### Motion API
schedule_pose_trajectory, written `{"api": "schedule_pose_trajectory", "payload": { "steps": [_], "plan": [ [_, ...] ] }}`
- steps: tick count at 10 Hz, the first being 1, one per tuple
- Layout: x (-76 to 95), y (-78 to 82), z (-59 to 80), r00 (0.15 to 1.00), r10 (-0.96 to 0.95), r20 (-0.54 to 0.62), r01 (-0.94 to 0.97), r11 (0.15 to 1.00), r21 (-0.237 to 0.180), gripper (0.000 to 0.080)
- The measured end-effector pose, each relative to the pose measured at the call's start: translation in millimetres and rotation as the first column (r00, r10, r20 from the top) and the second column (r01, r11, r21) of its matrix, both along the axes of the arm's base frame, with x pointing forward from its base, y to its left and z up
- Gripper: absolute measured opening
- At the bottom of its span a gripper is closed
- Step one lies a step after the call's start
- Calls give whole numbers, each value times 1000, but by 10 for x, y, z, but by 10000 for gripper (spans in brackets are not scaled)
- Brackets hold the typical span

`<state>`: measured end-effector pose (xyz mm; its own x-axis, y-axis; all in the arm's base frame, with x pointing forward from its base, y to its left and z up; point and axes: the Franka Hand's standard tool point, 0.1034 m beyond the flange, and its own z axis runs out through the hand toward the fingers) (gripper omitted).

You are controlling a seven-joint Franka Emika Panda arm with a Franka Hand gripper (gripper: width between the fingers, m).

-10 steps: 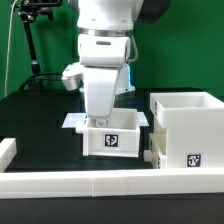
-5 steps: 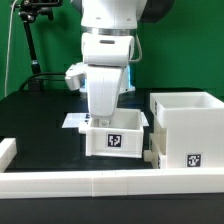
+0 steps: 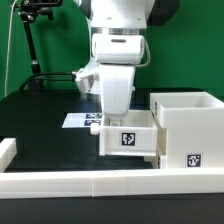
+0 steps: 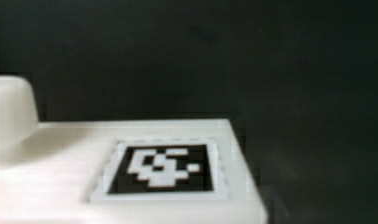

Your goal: Assemble drawer

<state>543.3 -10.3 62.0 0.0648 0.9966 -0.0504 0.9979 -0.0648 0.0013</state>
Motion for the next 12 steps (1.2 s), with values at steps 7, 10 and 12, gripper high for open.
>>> {"api": "schedule_pose_trajectory", "payload": {
  "steps": [7, 10, 12],
  "plan": [
    [-8, 50, -45, 998, 55, 14, -56, 998, 3, 44],
    [-5, 49, -44, 998, 57, 15, -57, 998, 1, 44],
    [-3, 65, -43, 998, 60, 15, -60, 998, 1, 44]
  ]
}}
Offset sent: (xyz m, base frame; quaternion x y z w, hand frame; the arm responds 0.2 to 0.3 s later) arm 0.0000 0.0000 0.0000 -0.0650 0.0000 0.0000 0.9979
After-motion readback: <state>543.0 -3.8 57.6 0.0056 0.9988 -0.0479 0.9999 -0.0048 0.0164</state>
